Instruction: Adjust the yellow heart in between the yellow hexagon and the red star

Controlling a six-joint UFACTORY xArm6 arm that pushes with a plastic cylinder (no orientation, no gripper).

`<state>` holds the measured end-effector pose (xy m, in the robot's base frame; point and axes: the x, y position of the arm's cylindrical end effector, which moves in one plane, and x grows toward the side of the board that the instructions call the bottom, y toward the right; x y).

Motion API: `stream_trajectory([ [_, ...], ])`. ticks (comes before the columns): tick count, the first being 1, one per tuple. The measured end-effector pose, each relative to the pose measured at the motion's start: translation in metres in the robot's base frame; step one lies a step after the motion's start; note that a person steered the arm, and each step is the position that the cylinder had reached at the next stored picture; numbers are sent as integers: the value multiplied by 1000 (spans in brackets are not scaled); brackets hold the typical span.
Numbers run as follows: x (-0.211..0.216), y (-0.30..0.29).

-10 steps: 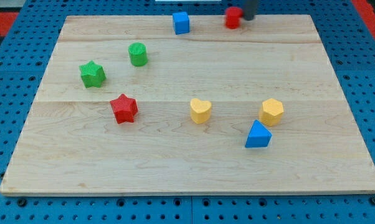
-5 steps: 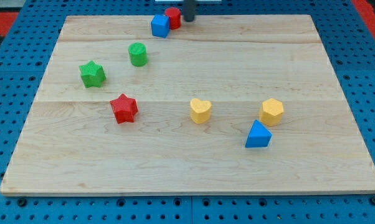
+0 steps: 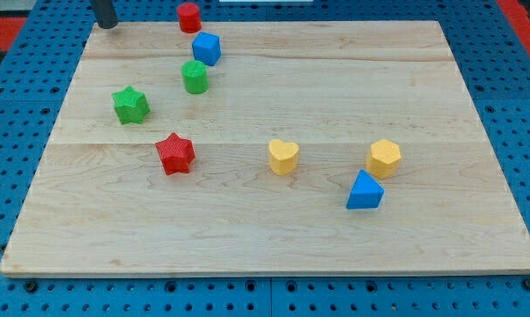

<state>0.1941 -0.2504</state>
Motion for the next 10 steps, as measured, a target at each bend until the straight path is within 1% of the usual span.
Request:
stream_trajectory([
  [1, 8, 57],
  [2, 44, 76],
  [4, 154, 71],
  [5, 174, 104],
  [6, 175, 129],
  [7, 183, 171],
  [8, 226, 232],
  [9, 276, 241],
  [10, 319, 206],
])
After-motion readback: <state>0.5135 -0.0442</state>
